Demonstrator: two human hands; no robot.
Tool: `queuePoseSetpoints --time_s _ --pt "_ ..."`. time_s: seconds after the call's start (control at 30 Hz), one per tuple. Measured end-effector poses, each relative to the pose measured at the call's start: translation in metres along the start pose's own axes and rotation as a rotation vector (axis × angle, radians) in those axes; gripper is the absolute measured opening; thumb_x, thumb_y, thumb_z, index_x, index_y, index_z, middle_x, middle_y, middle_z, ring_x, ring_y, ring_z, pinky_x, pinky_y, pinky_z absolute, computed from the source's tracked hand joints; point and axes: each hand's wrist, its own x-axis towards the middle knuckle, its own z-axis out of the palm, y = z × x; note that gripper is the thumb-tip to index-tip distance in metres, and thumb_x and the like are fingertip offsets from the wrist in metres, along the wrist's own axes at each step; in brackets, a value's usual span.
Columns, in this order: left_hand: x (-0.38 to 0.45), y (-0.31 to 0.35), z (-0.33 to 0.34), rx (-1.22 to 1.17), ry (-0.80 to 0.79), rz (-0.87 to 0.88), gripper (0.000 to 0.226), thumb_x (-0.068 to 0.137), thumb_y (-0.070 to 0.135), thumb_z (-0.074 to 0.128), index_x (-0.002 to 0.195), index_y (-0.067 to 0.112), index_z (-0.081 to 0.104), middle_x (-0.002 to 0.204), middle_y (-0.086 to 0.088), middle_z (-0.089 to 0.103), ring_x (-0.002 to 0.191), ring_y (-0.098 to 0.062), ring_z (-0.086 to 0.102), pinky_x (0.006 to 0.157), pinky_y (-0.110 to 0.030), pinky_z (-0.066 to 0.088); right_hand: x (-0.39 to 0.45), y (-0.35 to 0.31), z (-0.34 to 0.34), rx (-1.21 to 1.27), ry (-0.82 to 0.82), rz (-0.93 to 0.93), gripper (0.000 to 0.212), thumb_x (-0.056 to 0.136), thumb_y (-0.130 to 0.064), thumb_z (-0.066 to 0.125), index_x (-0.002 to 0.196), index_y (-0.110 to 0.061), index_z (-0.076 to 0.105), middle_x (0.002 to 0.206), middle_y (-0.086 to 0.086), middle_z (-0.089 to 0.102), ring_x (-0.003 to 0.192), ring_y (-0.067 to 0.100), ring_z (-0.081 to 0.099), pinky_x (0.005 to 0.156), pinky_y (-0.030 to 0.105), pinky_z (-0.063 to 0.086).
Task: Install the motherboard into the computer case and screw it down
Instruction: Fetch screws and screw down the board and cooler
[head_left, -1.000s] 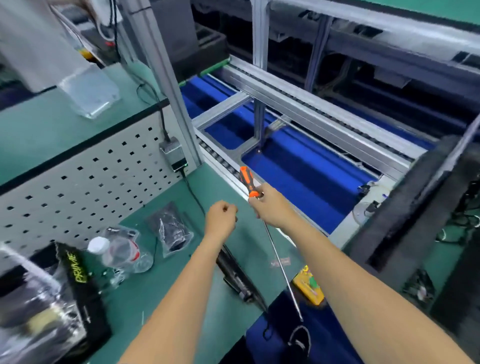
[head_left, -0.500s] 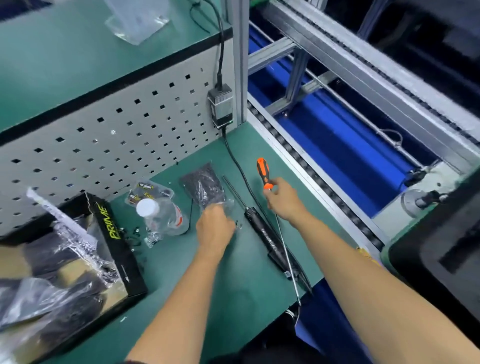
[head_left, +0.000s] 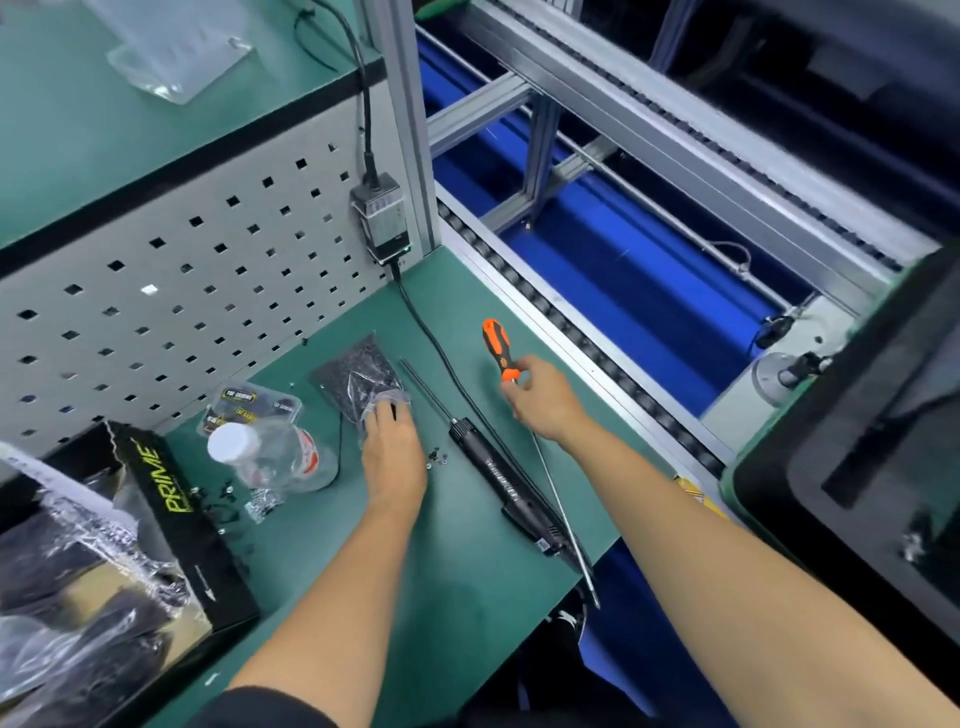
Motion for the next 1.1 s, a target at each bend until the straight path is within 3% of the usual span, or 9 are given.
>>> queuePoseSetpoints --time_s 0.2,0.37,0.53,0.7,0.93,1.03,1.1 --pt "0.003 -0.001 -0.001 -0.013 -0.013 -0.021 0.053 0.075 -0.02 0.046 0.122 0.001 0.056 0.127 -0.015 0.05 0.117 -0.034 0.041 0.086 -0.042 0.048 0.002 0.003 -0.002 0.005 -0.01 0.015 0.033 0.097 -0.02 0.052 0.127 -0.009 0.051 0.084 0.017 0.06 0.069 0.024 0.05 0.063 0.031 0.041" --pt "0.008 -0.001 -0.004 -0.01 -0.019 -0.019 0.048 0.078 -0.02 0.046 0.121 0.0 0.053 0.122 -0.015 0.052 0.11 -0.032 0.047 0.085 -0.037 0.047 0.004 0.001 0.0 0.002 -0.031 0.015 0.033 0.097 -0.022 0.052 0.128 -0.011 0.05 0.082 0.015 0.06 0.066 0.023 0.049 0.06 0.03 0.04" --pt "0.013 0.002 -0.004 -0.007 -0.014 -0.001 0.048 0.078 -0.019 0.046 0.123 -0.001 0.052 0.126 -0.015 0.05 0.116 -0.03 0.045 0.092 -0.036 0.045 0.005 -0.001 0.001 -0.005 -0.042 0.009 0.034 0.098 -0.023 0.052 0.129 -0.012 0.049 0.083 0.013 0.061 0.06 0.018 0.048 0.054 0.027 0.039" --pt "0.017 0.005 -0.009 -0.014 -0.017 -0.008 0.043 0.073 -0.023 0.046 0.109 -0.004 0.057 0.113 -0.017 0.056 0.104 -0.031 0.051 0.081 -0.038 0.049 0.005 -0.002 0.002 -0.015 -0.06 0.001 0.03 0.098 -0.022 0.051 0.126 -0.011 0.051 0.083 0.011 0.061 0.06 0.016 0.049 0.053 0.026 0.039" --pt "0.019 0.003 -0.012 -0.004 0.006 0.007 0.036 0.069 -0.024 0.045 0.094 -0.001 0.059 0.101 -0.017 0.06 0.09 -0.033 0.058 0.068 -0.04 0.048 0.004 -0.005 0.006 -0.008 -0.076 -0.003 0.029 0.098 -0.022 0.051 0.126 -0.012 0.051 0.086 0.013 0.062 0.068 0.021 0.051 0.063 0.031 0.042" --pt "0.019 0.002 -0.012 -0.032 0.032 0.027 0.039 0.068 -0.026 0.045 0.095 -0.003 0.061 0.103 -0.019 0.061 0.093 -0.036 0.059 0.07 -0.043 0.049 0.003 -0.007 0.007 -0.002 -0.083 -0.005 0.03 0.098 -0.021 0.051 0.126 -0.012 0.051 0.085 0.011 0.061 0.067 0.019 0.052 0.059 0.027 0.042" --pt "0.018 0.001 -0.011 -0.056 0.044 0.046 0.036 0.065 -0.028 0.043 0.084 -0.002 0.058 0.094 -0.019 0.059 0.088 -0.036 0.057 0.065 -0.043 0.046 0.002 -0.007 0.007 -0.001 -0.086 -0.005 0.03 0.098 -0.021 0.051 0.127 -0.011 0.051 0.083 0.011 0.06 0.066 0.018 0.052 0.054 0.026 0.04"
